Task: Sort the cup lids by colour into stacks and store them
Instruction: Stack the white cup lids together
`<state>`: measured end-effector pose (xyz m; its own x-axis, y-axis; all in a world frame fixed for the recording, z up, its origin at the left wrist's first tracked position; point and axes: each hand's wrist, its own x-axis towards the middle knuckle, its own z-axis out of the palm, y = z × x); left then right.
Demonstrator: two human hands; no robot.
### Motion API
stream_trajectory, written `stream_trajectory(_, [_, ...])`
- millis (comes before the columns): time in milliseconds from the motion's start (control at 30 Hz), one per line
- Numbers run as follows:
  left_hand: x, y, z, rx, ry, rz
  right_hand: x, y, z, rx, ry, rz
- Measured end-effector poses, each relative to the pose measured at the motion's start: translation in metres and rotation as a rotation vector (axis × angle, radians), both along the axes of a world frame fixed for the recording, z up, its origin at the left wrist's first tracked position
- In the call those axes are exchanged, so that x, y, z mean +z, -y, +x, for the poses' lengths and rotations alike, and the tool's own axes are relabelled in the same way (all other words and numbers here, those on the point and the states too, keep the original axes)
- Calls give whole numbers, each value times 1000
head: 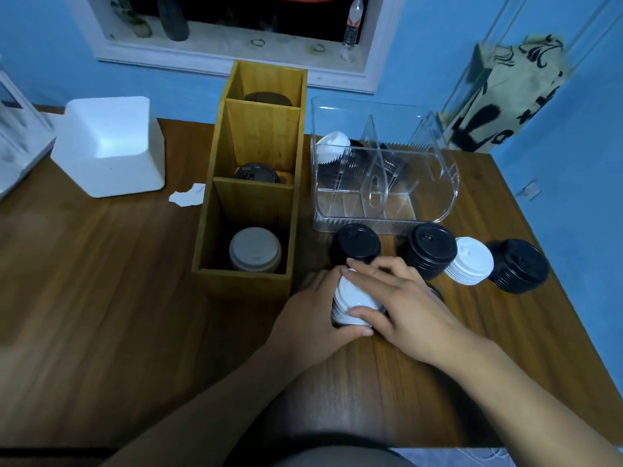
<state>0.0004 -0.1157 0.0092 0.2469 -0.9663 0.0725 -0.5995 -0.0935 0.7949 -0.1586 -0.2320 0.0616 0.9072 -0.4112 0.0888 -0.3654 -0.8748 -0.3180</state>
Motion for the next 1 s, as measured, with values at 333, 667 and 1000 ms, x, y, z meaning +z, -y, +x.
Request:
stream_trajectory(333, [1, -2, 0, 28, 51, 0, 60, 50, 35, 24, 39, 242])
stream_trajectory(667, [1, 1, 2, 24, 84, 42, 93, 174, 184, -301, -111, -24])
stream_trajectory(1000, [2, 1, 2, 22, 89, 37, 95, 199, 235, -225, -564, -14])
